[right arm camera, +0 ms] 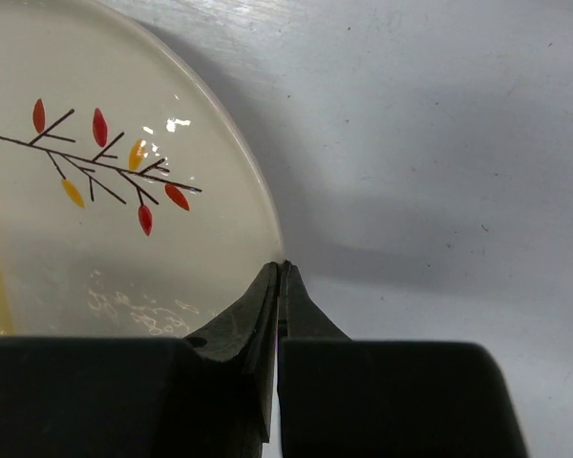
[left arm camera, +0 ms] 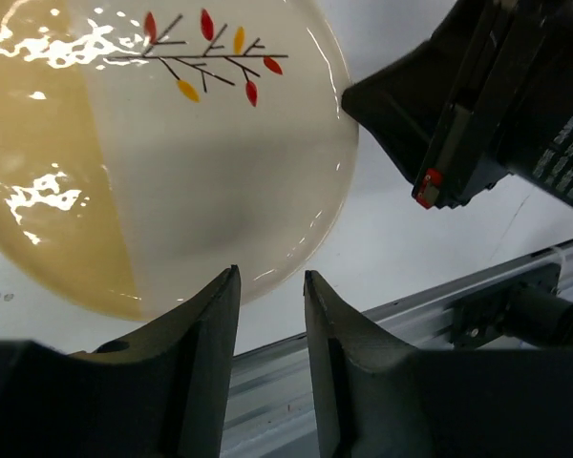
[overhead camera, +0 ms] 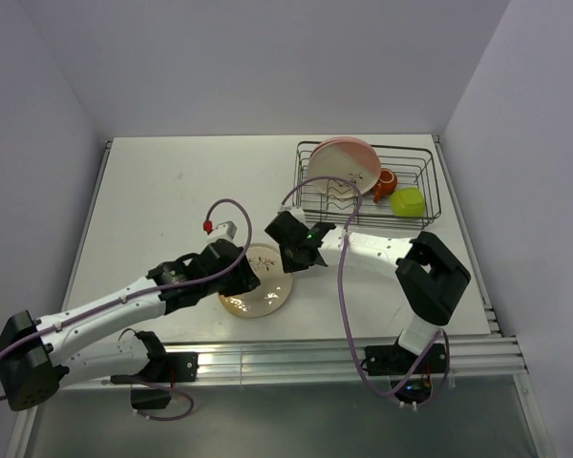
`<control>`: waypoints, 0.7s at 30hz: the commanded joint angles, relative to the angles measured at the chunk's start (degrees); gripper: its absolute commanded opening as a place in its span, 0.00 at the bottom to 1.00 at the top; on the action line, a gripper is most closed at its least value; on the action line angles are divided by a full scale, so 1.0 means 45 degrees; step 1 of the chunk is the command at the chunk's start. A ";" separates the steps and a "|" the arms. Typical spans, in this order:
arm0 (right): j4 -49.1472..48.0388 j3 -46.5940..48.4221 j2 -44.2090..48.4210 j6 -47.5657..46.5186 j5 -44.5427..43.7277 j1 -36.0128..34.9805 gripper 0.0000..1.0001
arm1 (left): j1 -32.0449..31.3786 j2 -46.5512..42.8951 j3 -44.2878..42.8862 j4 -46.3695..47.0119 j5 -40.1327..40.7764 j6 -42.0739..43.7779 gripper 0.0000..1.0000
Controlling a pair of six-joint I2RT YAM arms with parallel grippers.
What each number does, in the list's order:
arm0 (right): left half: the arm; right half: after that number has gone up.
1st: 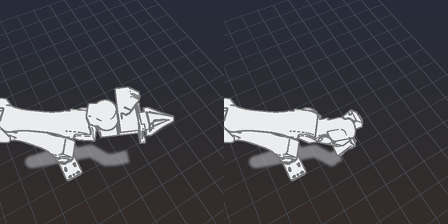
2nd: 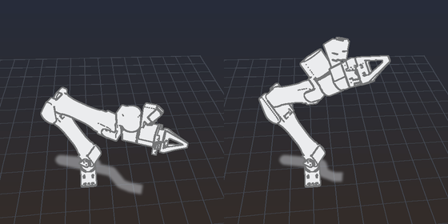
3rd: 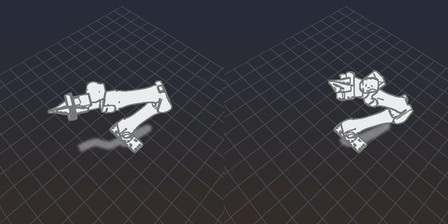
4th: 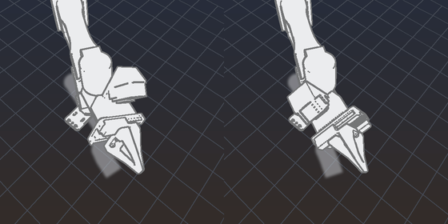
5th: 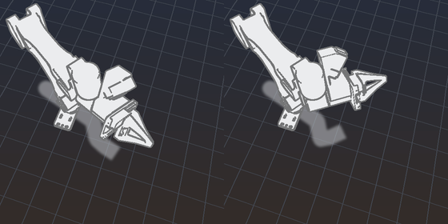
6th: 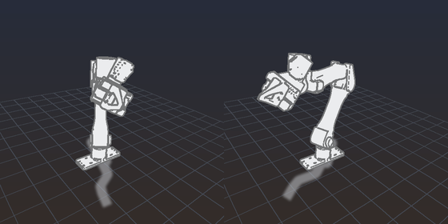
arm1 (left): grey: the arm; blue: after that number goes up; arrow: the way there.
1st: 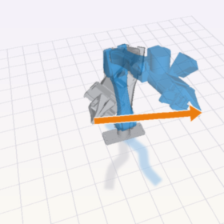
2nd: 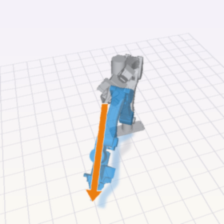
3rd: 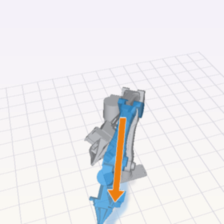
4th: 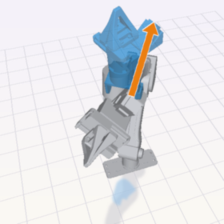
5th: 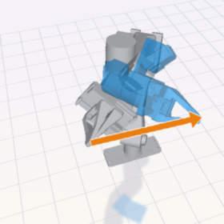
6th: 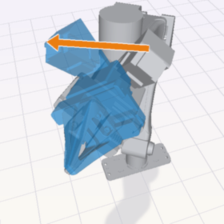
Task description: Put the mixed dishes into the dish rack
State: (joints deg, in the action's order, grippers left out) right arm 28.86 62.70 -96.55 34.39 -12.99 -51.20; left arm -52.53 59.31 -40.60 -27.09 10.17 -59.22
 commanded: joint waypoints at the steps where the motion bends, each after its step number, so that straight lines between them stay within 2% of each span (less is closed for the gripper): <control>1: -0.0359 0.0638 0.0225 -0.0103 0.0464 0.0069 0.00 | -0.0455 0.0413 -0.0001 0.0903 0.0491 0.0055 0.41; 4: -0.0456 0.0482 0.0284 -0.0045 0.0641 0.0128 0.00 | -0.0455 0.0919 -0.0351 0.1059 0.0572 0.0074 0.42; 10: -0.0671 0.0442 0.0206 -0.0045 0.1070 0.0362 0.00 | -0.1000 0.1215 -0.0159 0.1586 -0.0230 -0.0373 0.34; 13: -0.0905 0.0267 0.0284 0.0052 0.1382 0.0499 0.00 | -0.1976 0.0924 0.0386 0.1898 0.0587 -0.1677 0.35; 14: -0.0945 0.0267 0.0304 0.0091 0.1422 0.0518 0.00 | -0.2520 0.0806 0.0544 0.1977 0.0939 -0.1993 0.39; 21: -0.1101 0.0111 0.0440 0.0267 0.1715 0.0713 0.00 | -0.3404 -0.0445 0.1814 0.2114 0.2368 -0.5176 0.42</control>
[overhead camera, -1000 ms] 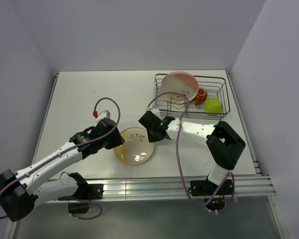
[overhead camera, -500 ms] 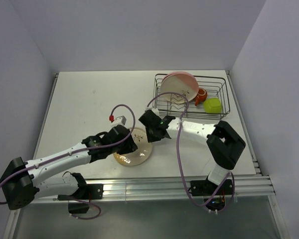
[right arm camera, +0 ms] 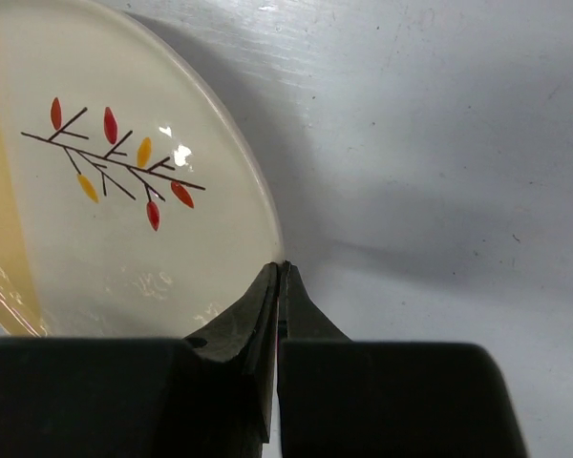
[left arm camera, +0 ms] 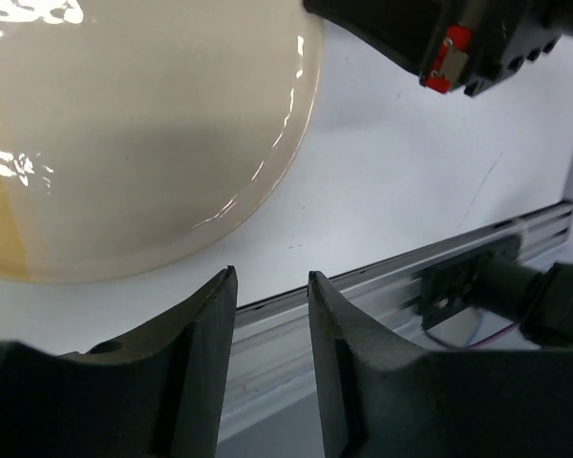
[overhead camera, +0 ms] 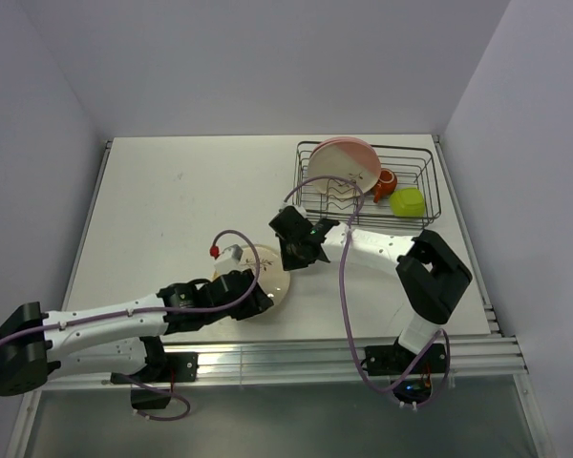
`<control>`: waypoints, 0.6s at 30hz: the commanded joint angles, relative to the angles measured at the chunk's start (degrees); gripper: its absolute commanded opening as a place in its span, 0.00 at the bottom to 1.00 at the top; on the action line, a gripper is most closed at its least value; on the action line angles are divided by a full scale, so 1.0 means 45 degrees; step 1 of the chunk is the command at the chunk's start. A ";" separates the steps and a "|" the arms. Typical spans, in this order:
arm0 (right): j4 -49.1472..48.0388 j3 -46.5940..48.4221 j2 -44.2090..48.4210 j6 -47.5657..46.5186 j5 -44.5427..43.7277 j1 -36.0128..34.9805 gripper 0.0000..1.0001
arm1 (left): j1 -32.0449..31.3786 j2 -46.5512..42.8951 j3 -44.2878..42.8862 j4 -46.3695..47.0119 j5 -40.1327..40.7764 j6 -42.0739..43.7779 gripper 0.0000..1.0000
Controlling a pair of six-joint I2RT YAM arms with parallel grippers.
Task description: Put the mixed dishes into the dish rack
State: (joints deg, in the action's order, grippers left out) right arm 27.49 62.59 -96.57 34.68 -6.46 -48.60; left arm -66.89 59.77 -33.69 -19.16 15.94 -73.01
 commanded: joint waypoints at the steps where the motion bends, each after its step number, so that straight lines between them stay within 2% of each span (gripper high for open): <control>1: -0.0795 0.0135 0.0465 0.0243 0.0283 0.0174 0.00 | -0.0232 -0.0605 0.0512 0.0506 0.0892 -0.2308 0.42; 4: -0.0834 0.0135 0.0465 0.0399 0.0380 0.0292 0.00 | -0.0544 -0.0257 0.0515 0.0274 0.0812 -0.3399 0.42; 9: -0.0912 0.0135 0.0465 0.0673 0.0556 0.0428 0.00 | -0.1872 0.0058 0.0728 0.0545 0.1417 -0.5041 0.47; 14: -0.1166 -0.0099 0.0445 0.0927 0.0673 0.0429 0.00 | -0.2730 -0.0702 0.1938 0.0956 0.1944 -0.7112 0.55; 18: -0.1361 -0.0411 0.0543 0.1025 0.0693 0.0487 0.00 | -0.3045 -0.1620 0.3050 0.0858 0.2491 -0.8811 0.59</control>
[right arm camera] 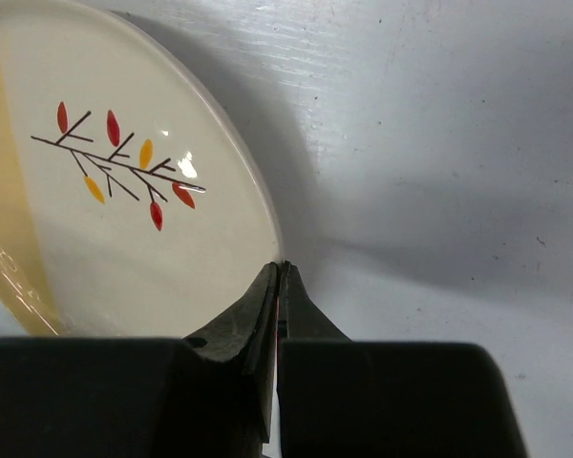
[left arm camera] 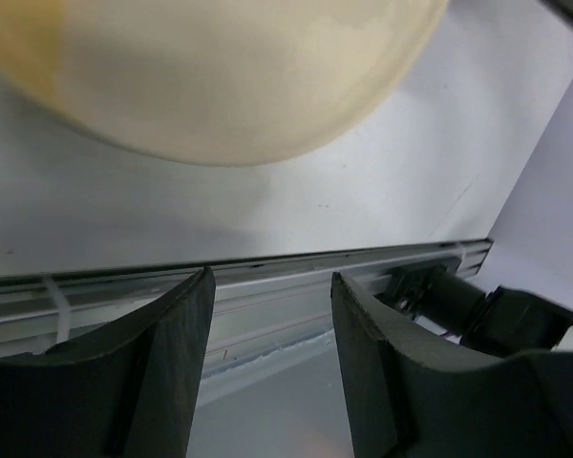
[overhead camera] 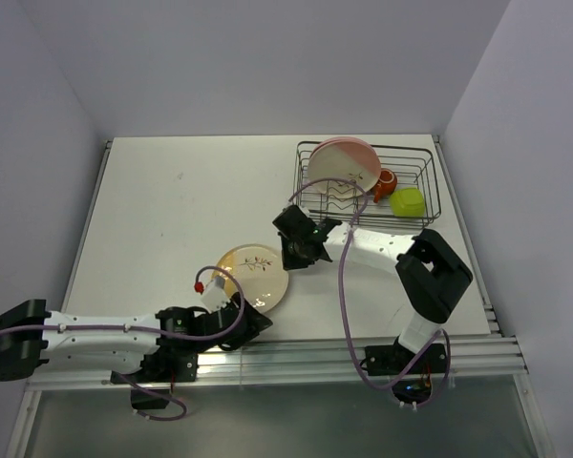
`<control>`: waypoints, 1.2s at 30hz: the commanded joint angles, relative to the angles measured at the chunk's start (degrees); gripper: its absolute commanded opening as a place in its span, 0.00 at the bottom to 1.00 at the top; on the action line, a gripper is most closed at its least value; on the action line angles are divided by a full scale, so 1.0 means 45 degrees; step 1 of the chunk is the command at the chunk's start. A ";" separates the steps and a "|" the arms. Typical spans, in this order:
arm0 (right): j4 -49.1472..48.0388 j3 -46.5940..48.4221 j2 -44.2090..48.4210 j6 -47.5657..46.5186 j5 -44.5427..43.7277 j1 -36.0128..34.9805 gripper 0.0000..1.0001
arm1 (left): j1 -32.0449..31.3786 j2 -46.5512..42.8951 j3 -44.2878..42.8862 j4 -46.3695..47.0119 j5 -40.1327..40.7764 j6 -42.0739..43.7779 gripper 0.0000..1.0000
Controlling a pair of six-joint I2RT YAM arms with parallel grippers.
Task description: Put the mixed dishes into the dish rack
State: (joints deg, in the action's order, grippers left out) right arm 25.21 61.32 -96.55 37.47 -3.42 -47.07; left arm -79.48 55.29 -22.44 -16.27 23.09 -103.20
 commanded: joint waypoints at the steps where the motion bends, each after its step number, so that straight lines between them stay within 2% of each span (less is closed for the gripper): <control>1: -0.0915 -0.0188 0.0616 0.0403 0.0037 0.0167 0.00 | -0.0267 -0.0703 0.0726 0.0353 0.0962 -0.2512 0.59; 21: -0.1324 -0.0325 0.1144 0.1280 0.0622 0.0225 0.00 | -0.1086 -0.1329 0.3187 0.2520 0.2678 -0.6128 0.60; 28: -0.1559 -0.0384 0.0929 0.1516 0.1365 0.0206 0.00 | -0.1244 -0.1466 0.4125 0.4277 0.3598 -0.6149 0.61; 36: -0.1872 -0.0580 0.0929 0.1984 0.1697 0.0206 0.00 | -0.1478 -0.1544 0.5333 0.5471 0.4828 -0.7183 0.61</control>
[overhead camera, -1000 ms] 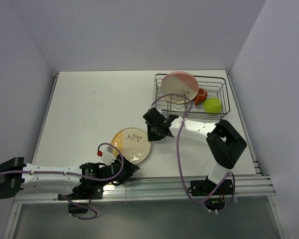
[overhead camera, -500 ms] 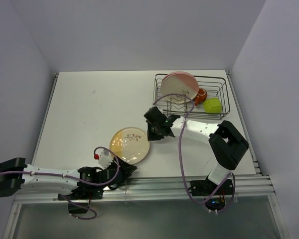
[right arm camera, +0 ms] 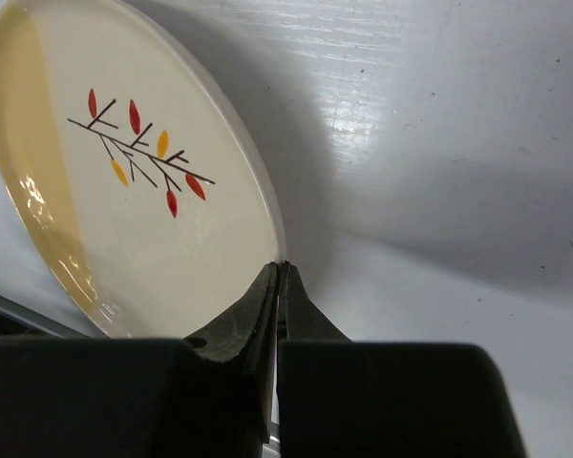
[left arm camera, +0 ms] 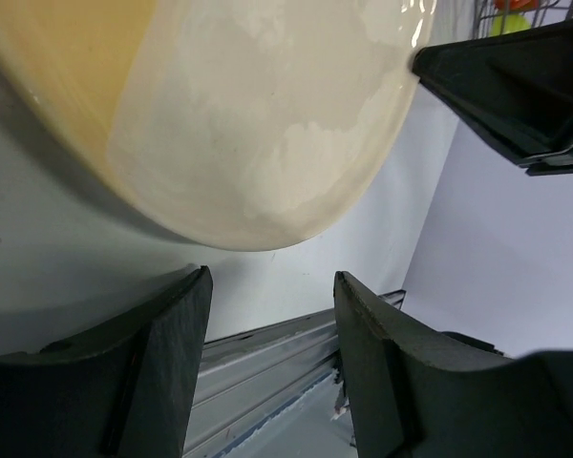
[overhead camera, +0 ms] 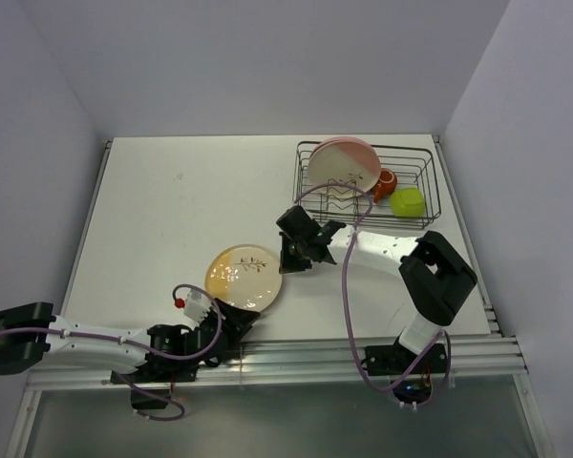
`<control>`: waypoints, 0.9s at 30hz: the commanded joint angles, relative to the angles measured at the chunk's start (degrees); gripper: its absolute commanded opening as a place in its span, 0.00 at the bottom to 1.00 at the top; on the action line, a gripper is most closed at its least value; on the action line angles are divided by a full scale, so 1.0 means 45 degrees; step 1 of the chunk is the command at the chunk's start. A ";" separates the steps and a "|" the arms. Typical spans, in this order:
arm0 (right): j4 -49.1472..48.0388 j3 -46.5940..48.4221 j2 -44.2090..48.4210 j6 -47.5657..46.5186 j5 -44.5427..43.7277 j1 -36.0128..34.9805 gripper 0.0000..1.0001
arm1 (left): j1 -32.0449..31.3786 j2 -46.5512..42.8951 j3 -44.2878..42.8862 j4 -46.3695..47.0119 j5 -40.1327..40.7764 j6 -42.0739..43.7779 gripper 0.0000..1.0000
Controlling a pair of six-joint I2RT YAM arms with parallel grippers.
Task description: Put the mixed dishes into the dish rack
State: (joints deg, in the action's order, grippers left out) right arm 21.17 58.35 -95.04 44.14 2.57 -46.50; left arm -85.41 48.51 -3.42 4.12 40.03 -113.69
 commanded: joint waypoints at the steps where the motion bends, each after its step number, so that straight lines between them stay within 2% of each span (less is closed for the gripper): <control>1: -0.0993 0.0042 0.0594 0.0542 0.0425 0.0080 0.00 | -0.0181 -0.0057 0.1150 0.1017 0.1181 -0.4930 0.61; 8: -0.1149 -0.0056 0.0555 0.0660 0.0678 0.0118 0.00 | -0.0200 -0.0370 0.1698 0.1547 0.2216 -0.5107 0.61; 17: -0.1364 -0.0075 0.0574 0.1108 0.0855 0.0099 0.00 | -0.0356 0.0097 0.1757 0.1682 0.1983 -0.5184 0.60; 22: -0.1481 -0.0076 0.0730 0.1363 0.0855 0.0119 0.00 | -0.0864 0.0684 0.1834 0.1819 0.1966 -0.6024 0.59; 27: -0.1539 -0.0016 0.0730 0.1401 0.1109 0.0314 0.00 | -0.1020 0.0491 0.1873 0.0885 0.1904 -0.6765 0.60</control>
State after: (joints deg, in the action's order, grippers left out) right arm 18.59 57.63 -95.04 48.58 6.04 -46.13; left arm -89.06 51.62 -3.11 9.72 47.68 -113.67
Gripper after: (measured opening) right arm 0.010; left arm 0.598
